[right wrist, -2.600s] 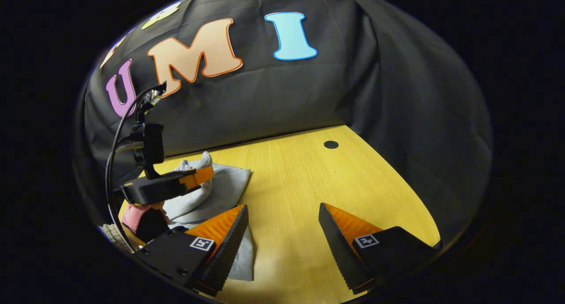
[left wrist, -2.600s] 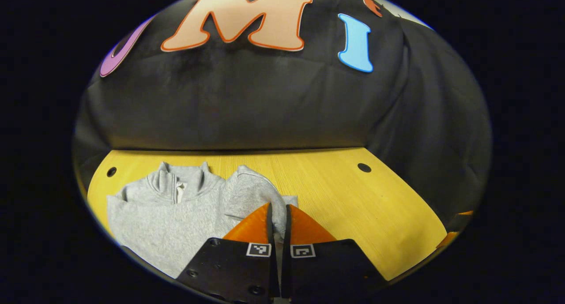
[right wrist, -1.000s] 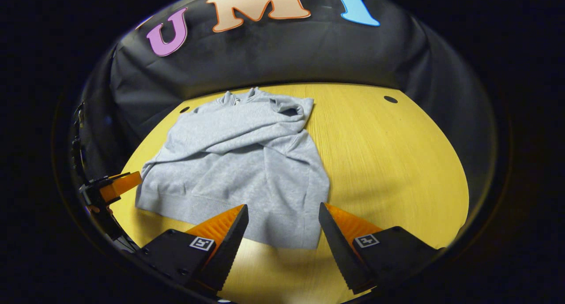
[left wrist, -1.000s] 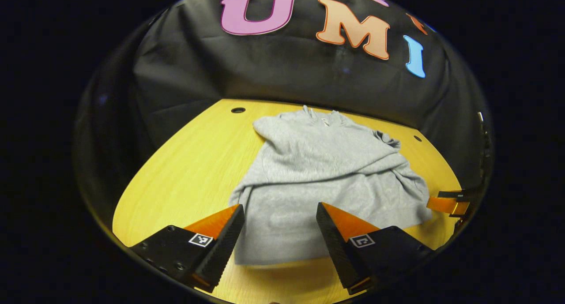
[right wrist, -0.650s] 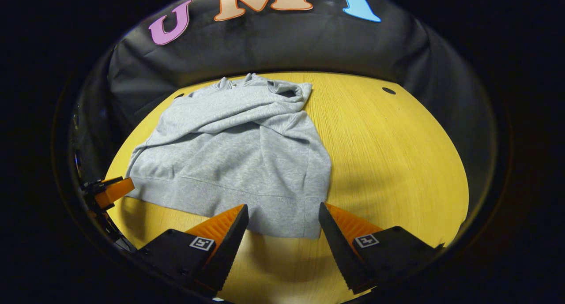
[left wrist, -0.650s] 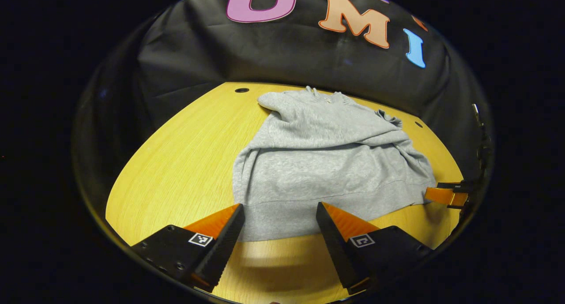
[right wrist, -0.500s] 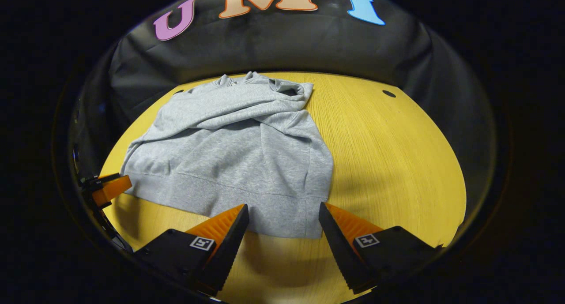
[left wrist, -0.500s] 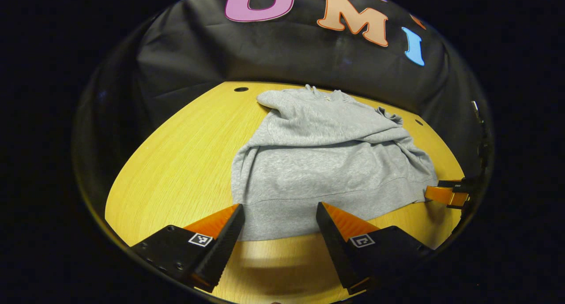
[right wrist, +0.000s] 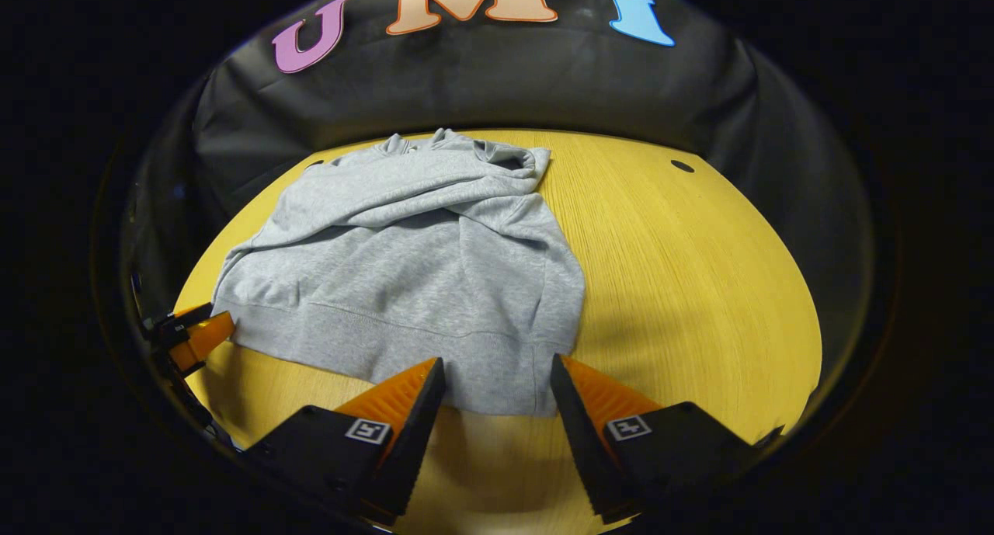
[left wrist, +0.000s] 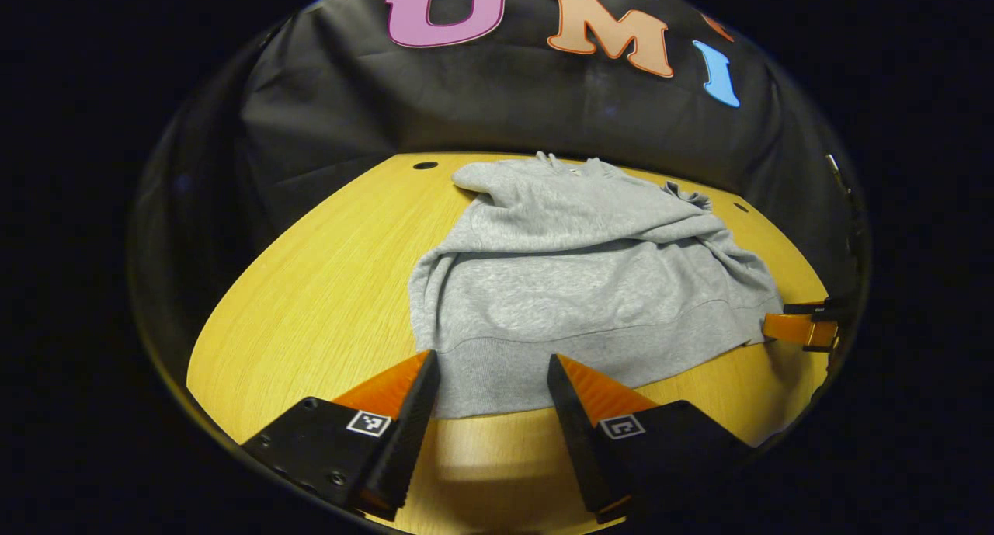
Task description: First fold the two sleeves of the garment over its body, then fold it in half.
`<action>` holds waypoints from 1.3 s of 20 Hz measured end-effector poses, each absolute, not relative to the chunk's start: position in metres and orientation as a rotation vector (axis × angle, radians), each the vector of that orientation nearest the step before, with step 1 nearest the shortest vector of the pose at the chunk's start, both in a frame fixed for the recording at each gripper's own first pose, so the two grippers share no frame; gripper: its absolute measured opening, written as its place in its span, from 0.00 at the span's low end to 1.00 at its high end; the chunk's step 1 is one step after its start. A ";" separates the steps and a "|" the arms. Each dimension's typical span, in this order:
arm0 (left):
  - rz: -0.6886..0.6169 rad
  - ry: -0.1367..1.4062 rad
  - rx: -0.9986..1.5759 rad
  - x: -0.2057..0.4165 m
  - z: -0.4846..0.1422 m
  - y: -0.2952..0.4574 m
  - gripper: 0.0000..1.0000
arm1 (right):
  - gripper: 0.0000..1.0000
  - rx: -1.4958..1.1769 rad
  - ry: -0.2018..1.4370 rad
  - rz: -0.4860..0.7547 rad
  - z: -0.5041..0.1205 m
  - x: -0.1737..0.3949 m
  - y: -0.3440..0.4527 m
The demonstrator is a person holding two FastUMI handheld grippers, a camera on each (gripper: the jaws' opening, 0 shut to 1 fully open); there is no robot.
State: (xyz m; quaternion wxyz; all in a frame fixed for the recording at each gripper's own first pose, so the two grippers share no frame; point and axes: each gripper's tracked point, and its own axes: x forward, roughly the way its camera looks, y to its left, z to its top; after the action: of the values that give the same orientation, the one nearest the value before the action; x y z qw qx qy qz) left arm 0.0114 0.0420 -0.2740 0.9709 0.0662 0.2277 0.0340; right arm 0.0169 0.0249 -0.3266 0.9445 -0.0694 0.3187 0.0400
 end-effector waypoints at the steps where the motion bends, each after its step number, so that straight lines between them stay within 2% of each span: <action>1: 0.061 0.456 0.129 0.011 -0.273 0.040 0.72 | 0.79 -0.148 0.649 0.084 -0.327 0.014 0.027; 2: 0.052 0.453 0.118 0.012 -0.272 0.038 0.66 | 0.65 -0.151 0.649 0.093 -0.327 0.014 0.030; 3: 0.048 0.448 0.103 0.012 -0.272 0.035 0.54 | 0.63 -0.150 0.652 0.101 -0.328 0.013 0.033; 4: 0.042 0.449 0.087 0.014 -0.272 0.032 0.43 | 0.48 -0.142 0.654 0.109 -0.328 0.011 0.037; 6: 0.044 0.450 0.053 0.016 -0.272 0.026 0.15 | 0.21 -0.145 0.654 0.107 -0.328 0.010 0.041; 7: 0.048 0.457 0.058 0.017 -0.274 0.026 0.04 | 0.16 -0.160 0.654 0.109 -0.328 0.009 0.042; 9: 0.043 0.473 0.085 0.018 -0.275 0.025 0.00 | 0.14 -0.168 0.660 0.115 -0.328 0.007 0.043; 10: 0.038 0.481 0.094 0.018 -0.274 0.025 0.00 | 0.09 -0.160 0.672 0.119 -0.327 0.005 0.044; 13: 0.036 0.497 0.087 0.019 -0.272 0.027 0.00 | 0.04 -0.123 0.692 0.120 -0.325 0.002 0.046; 20: 0.021 0.481 0.051 0.015 -0.234 0.028 0.00 | 0.05 -0.088 0.654 0.118 -0.293 0.002 0.049; 23: 0.007 0.414 0.026 0.025 -0.197 0.015 0.00 | 0.03 -0.075 0.601 0.122 -0.261 0.011 0.053; 26: 0.000 0.370 0.024 0.045 -0.167 0.009 0.00 | 0.05 -0.087 0.553 0.132 -0.236 0.031 0.058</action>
State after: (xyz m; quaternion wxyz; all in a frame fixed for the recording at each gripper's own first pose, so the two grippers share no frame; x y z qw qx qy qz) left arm 0.0451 0.0087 -0.1667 0.9828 0.0120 0.1840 0.0000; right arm 0.0306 0.0581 -0.2360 0.9589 -0.0430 0.2727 0.0651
